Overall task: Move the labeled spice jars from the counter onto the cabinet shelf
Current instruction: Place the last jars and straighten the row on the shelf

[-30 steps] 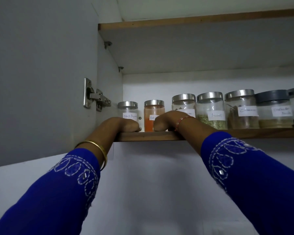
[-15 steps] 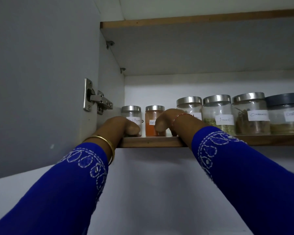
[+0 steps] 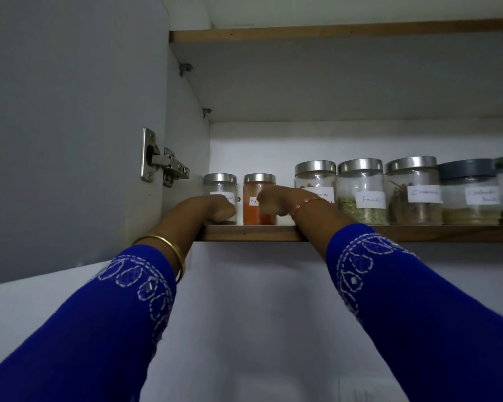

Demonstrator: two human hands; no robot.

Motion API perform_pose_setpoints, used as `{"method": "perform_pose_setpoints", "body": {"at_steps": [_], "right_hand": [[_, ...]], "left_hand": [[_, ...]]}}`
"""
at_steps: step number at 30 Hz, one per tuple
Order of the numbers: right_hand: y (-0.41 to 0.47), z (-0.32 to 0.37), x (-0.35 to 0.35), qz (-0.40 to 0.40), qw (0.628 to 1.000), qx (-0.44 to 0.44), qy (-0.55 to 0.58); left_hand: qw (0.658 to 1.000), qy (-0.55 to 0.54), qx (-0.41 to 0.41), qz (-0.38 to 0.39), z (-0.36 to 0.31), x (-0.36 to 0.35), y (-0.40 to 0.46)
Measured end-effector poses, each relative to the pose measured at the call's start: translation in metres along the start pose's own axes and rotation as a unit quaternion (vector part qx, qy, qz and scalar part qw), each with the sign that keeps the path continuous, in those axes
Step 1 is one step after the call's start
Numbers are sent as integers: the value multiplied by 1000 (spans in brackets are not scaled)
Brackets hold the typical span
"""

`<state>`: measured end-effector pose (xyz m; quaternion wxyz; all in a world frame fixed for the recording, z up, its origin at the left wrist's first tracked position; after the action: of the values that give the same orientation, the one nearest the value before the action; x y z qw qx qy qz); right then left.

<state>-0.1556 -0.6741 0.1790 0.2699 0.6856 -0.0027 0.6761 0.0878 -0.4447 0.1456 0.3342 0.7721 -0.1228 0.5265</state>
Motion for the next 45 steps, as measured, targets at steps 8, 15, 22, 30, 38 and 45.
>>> {"method": "perform_pose_setpoints", "body": {"at_steps": [8, 15, 22, 30, 38, 45], "right_hand": [[-334, -32, 147, -184, 932, 45, 309], [-361, -126, 154, -276, 909, -51, 309], [-346, -175, 133, -190, 933, -108, 285], [-314, -158, 110, -54, 978, -82, 184], [-303, -142, 92, 50, 994, -60, 73], [-281, -141, 78, 94, 994, -50, 28]], "left_hand": [[991, 4, -108, -82, -77, 6, -26], [977, -28, -192, -87, -162, -18, -36], [982, -10, -180, -49, -194, -37, -31], [991, 41, -123, 42, -188, -49, -20], [989, 36, -99, 103, -185, -59, -4], [992, 27, -73, 99, -181, -62, 6]]}}
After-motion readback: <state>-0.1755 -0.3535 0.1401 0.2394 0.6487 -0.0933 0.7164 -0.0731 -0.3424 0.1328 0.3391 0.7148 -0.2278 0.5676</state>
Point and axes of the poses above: each hand's wrist, its own y-axis towards the middle knuckle, its own x-axis out of the back of the hand, z = x × y, the point moved 9 cm from there along y, towards the middle knuckle, and after that the axes turned 15 degrees about -x, right-handed, at the moved point
